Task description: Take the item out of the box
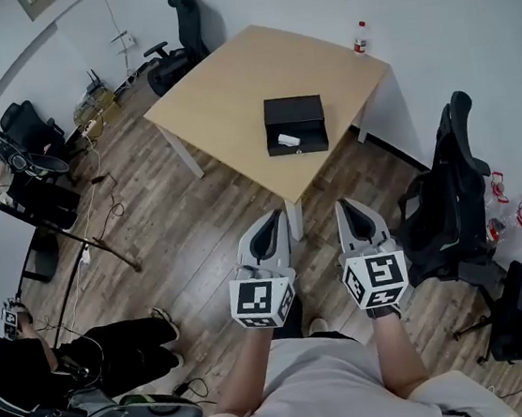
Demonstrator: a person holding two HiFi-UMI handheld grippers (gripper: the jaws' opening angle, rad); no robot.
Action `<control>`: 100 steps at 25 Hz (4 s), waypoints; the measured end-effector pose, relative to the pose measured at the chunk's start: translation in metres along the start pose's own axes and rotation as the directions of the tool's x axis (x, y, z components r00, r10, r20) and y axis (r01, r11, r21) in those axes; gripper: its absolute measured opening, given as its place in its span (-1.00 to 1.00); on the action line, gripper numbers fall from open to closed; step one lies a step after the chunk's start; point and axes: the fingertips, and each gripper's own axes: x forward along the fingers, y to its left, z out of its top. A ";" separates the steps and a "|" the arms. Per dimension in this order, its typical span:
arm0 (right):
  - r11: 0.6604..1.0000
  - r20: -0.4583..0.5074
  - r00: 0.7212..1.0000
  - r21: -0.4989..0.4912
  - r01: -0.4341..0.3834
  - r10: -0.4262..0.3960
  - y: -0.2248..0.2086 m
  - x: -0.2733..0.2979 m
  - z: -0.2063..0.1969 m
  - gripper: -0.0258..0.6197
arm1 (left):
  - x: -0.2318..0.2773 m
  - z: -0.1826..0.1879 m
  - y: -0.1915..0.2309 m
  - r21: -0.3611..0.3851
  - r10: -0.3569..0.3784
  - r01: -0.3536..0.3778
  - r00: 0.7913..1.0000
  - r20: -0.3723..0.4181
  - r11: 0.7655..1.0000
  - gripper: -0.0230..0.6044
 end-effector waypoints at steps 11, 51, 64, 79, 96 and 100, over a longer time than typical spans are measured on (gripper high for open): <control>0.999 -0.021 1.000 -0.037 -0.005 0.004 -0.015 0.111 0.002 -0.88 | 0.104 -0.015 0.067 -0.024 -0.040 0.040 0.999 0.000 0.999 -0.90; 0.962 -0.469 0.865 -0.102 -0.252 0.177 -0.119 0.450 -0.137 -0.88 | 0.411 -0.127 0.247 -0.127 -0.096 0.071 0.974 -0.206 0.989 -0.91; 0.905 -0.715 0.644 -0.035 -0.423 0.273 -0.119 0.464 -0.245 -0.88 | 0.437 -0.150 0.263 -0.168 -0.087 0.050 0.971 -0.223 0.985 -0.91; 0.816 -0.842 0.412 0.055 -0.575 0.347 -0.104 0.467 -0.312 -0.73 | 0.447 -0.166 0.287 -0.160 -0.029 -0.014 0.966 -0.257 0.987 -0.91; 0.770 -0.896 0.317 0.041 -0.637 0.311 -0.098 0.466 -0.355 -0.50 | 0.434 -0.180 0.303 -0.176 0.019 -0.072 0.958 -0.287 0.982 -0.91; 0.762 -0.900 0.317 0.025 -0.647 0.298 -0.096 0.465 -0.356 -0.52 | 0.429 -0.182 0.304 -0.178 0.020 -0.075 0.956 -0.294 0.981 -0.91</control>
